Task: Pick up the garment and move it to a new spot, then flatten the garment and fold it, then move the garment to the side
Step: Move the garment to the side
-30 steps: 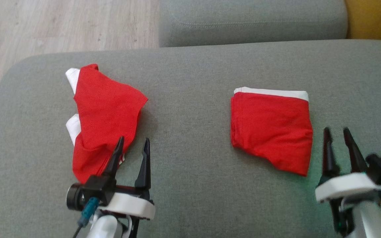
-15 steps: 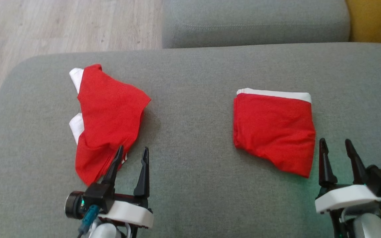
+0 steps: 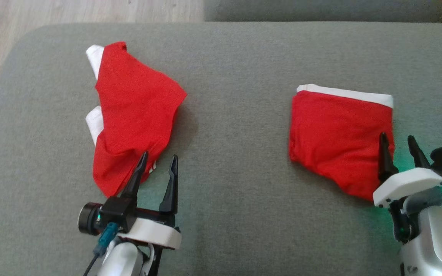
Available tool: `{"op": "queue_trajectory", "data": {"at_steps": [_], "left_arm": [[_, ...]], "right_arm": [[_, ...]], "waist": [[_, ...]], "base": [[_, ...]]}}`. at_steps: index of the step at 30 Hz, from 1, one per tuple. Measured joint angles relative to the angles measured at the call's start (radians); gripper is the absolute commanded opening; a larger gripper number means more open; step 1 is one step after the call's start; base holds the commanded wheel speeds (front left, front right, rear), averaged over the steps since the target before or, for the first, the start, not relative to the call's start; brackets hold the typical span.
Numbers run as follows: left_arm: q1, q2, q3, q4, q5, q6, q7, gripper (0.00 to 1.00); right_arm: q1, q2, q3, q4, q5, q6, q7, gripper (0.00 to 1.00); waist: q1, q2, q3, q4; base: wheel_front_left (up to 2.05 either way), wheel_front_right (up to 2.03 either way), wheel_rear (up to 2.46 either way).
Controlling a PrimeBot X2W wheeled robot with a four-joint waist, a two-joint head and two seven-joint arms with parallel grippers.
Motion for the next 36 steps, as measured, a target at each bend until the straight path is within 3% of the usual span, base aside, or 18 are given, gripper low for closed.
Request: {"op": "queue_trajectory", "data": {"at_steps": [10, 11, 13, 19, 24, 30, 36], "left_arm": [[-0.022, -0.001, -0.002, 0.001, 0.000, 0.000, 0.000, 1.00], [-0.023, -0.001, -0.002, 0.001, 0.000, 0.000, 0.000, 1.00], [-0.023, -0.001, -0.001, 0.001, 0.000, 0.000, 0.000, 1.00], [-0.023, -0.001, 0.000, 0.001, 0.000, 0.001, 0.000, 1.00], [-0.022, -0.001, 0.003, 0.002, 0.000, 0.001, 0.000, 1.00], [-0.017, -0.001, 0.005, -0.008, 0.000, 0.001, 0.000, 1.00], [-0.018, -0.002, 0.004, -0.023, 0.000, 0.000, 0.000, 1.00]], "right_arm": [[-0.078, -0.009, -0.001, 0.148, -0.003, 0.000, 0.097, 1.00], [-0.085, -0.012, 0.006, 0.153, -0.003, 0.000, 0.103, 0.91], [-0.093, -0.020, 0.028, 0.160, -0.007, 0.000, 0.103, 0.00], [-0.096, -0.050, 0.103, 0.164, -0.051, 0.000, 0.081, 0.00], [-0.097, -0.124, 0.199, 0.138, -0.074, 0.000, 0.080, 0.00], [-0.100, -0.303, 0.300, 0.108, -0.070, 0.000, 0.113, 0.00], [-0.133, -0.508, 0.281, 0.183, -0.061, 0.000, 0.112, 0.00]], "waist": [[-0.0002, 0.0000, 0.044, 0.043], [-0.0002, 0.0000, 0.044, 0.043], [-0.0002, 0.0000, 0.041, 0.039], [-0.0002, 0.0000, 0.017, 0.021], [-0.0003, 0.0000, -0.013, 0.000], [-0.0003, 0.0000, -0.024, -0.011], [-0.0003, 0.0000, 0.011, 0.008]], "base": [[0.00, 0.00, 0.00], [0.00, 0.00, 0.00], [0.00, 0.00, 0.00], [0.00, 0.00, 0.00], [0.00, 0.00, 0.00], [0.00, 0.00, 0.00], [0.00, 0.00, 0.00]]}}
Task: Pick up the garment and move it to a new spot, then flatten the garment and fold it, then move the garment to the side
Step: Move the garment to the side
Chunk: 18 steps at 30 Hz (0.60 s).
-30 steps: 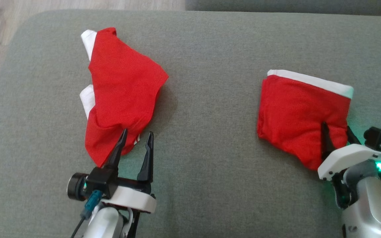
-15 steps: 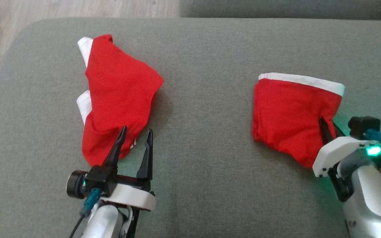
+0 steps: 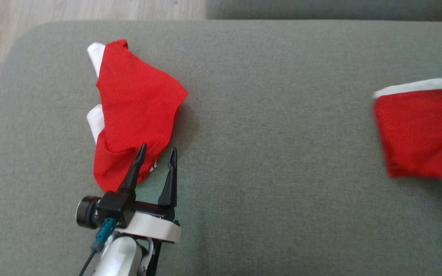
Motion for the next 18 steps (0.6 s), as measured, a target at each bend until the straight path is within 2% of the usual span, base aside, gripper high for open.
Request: {"op": "queue_trajectory", "data": {"at_steps": [1, 5, 8, 18], "left_arm": [[0.000, 0.000, 0.000, 0.000, 0.000, 0.000, 0.000, 1.00], [-0.003, 0.000, -0.001, -0.008, 0.008, 0.000, 0.000, 1.00], [-0.013, 0.000, 0.000, -0.013, 0.008, 0.000, 0.000, 1.00], [-0.057, -0.001, -0.002, -0.023, 0.008, 0.000, 0.000, 1.00]], "right_arm": [[0.000, 0.000, 0.000, 0.000, 0.000, 0.000, 0.000, 0.00], [-0.047, -0.088, -0.036, 0.068, -0.030, 0.000, -0.023, 0.00], [-0.051, -0.126, -0.073, 0.120, -0.061, 0.000, -0.035, 0.00], [-0.123, -0.131, -0.167, 0.206, -0.134, 0.000, -0.056, 0.00]], "waist": [[0.0000, 0.0000, 0.000, 0.000], [0.0001, 0.0000, 0.037, 0.017], [0.0001, 0.0000, 0.067, 0.031], [0.0002, 0.0000, 0.133, 0.049]], "base": [[0.00, 0.00, 0.00], [0.00, 0.00, 0.00], [0.00, 0.00, 0.00], [0.00, 0.00, 0.00]]}}
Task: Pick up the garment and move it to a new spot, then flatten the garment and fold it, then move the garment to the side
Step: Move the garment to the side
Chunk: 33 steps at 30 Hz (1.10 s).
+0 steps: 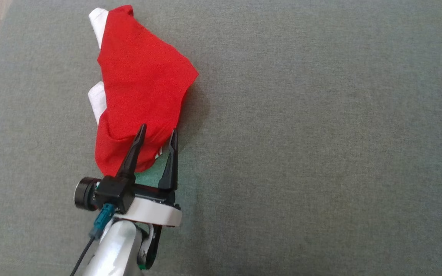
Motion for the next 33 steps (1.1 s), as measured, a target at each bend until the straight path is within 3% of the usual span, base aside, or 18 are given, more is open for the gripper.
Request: {"op": "queue_trajectory", "data": {"at_steps": [1, 2, 7, 14, 21, 29, 33], "left_arm": [[-0.003, 0.000, 0.000, 0.000, 0.000, 0.000, 0.000, 1.00], [-0.006, 0.000, -0.001, 0.001, 0.000, 0.000, 0.000, 1.00], [-0.007, -0.001, 0.000, 0.006, 0.000, 0.000, 0.000, 1.00], [0.001, -0.001, 0.018, 0.009, 0.000, 0.000, 0.000, 1.00], [0.050, 0.004, 0.052, 0.004, 0.000, 0.000, 0.000, 1.00], [0.096, 0.010, 0.081, 0.002, 0.000, 0.000, 0.000, 1.00], [0.120, 0.010, 0.091, -0.001, 0.000, 0.000, 0.000, 1.00]], "right_arm": [[-0.006, 0.005, -0.010, 0.002, -0.008, 0.000, -0.008, 0.41], [-0.010, 0.011, -0.022, 0.002, -0.018, 0.000, -0.014, 0.98], [-0.019, 0.061, -0.072, -0.002, -0.060, 0.000, -0.022, 1.00], [-0.017, 0.193, -0.091, -0.086, -0.078, 0.000, -0.068, 1.00], [-0.006, 0.365, -0.044, -0.243, 0.025, 0.000, -0.150, 1.00], [0.074, 0.565, -0.059, -0.440, 0.107, 0.000, -0.175, 1.00], [0.187, 0.614, -0.032, -0.524, 0.133, 0.000, -0.200, 1.00]], "waist": [[0.0000, 0.0000, 0.000, -0.001], [0.0000, 0.0000, -0.002, -0.003], [-0.0002, 0.0000, -0.033, -0.014], [-0.0003, 0.0000, -0.113, -0.035], [-0.0004, 0.0000, -0.202, -0.061], [-0.0004, 0.0000, -0.289, -0.082], [-0.0005, 0.0001, -0.312, -0.090]], "base": [[0.00, 0.00, 0.00], [0.00, 0.00, 0.00], [0.00, 0.00, 0.00], [0.00, 0.00, 0.00], [0.00, 0.00, 0.00], [0.00, 0.00, 0.00], [0.00, 0.00, 0.00]]}}
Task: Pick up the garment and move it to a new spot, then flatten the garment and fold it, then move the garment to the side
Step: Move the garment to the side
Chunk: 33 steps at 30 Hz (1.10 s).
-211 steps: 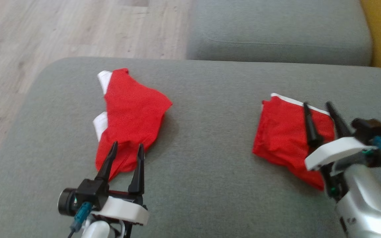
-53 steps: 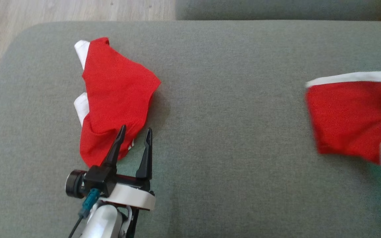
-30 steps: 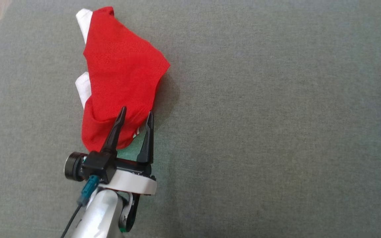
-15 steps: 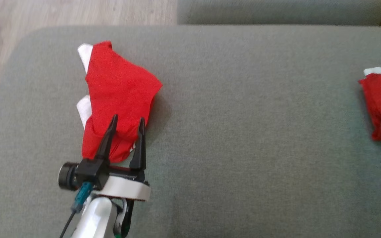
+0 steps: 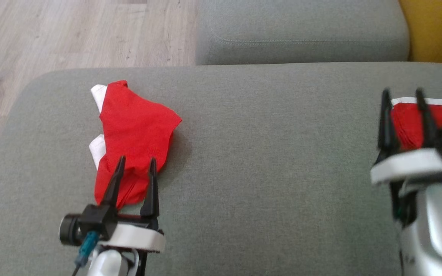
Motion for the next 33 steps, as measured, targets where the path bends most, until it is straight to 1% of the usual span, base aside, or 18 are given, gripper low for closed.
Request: {"op": "queue_trajectory", "data": {"at_steps": [3, 7, 9, 11, 23, 33], "left_arm": [[0.035, -0.002, 0.000, -0.001, -0.005, 0.001, 0.000, 1.00], [0.063, -0.002, -0.002, -0.001, -0.007, 0.001, 0.000, 1.00], [0.068, -0.002, -0.002, 0.000, -0.007, 0.001, 0.000, 1.00], [0.084, -0.003, -0.001, 0.000, -0.007, 0.004, 0.000, 1.00], [0.104, -0.006, 0.007, -0.001, -0.007, 0.004, 0.000, 1.00], [0.104, -0.006, 0.010, -0.004, -0.007, 0.002, 0.000, 1.00]], "right_arm": [[0.128, 0.015, 0.041, -0.050, 0.039, 0.000, -0.035, 1.00], [0.246, 0.020, 0.060, -0.049, 0.107, 0.000, -0.055, 1.00], [0.271, 0.020, 0.068, -0.048, 0.110, 0.000, -0.061, 1.00], [0.324, 0.024, 0.090, -0.049, 0.139, 0.000, -0.067, 1.00], [0.340, 0.024, 0.102, -0.094, 0.137, 0.000, -0.074, 1.00], [0.342, 0.024, 0.103, -0.111, 0.131, 0.000, -0.075, 1.00]], "waist": [[0.0002, 0.0000, -0.002, -0.005], [0.0002, 0.0000, -0.004, 0.000], [0.0002, 0.0000, -0.006, 0.000], [0.0002, 0.0000, -0.012, -0.002], [0.0003, 0.0000, -0.024, -0.017], [0.0003, 0.0000, -0.022, -0.009]], "base": [[0.00, 0.00, 0.00], [0.00, 0.00, 0.00], [0.00, 0.00, 0.00], [0.00, 0.00, 0.00], [0.00, 0.00, 0.00], [0.00, 0.00, 0.00]]}}
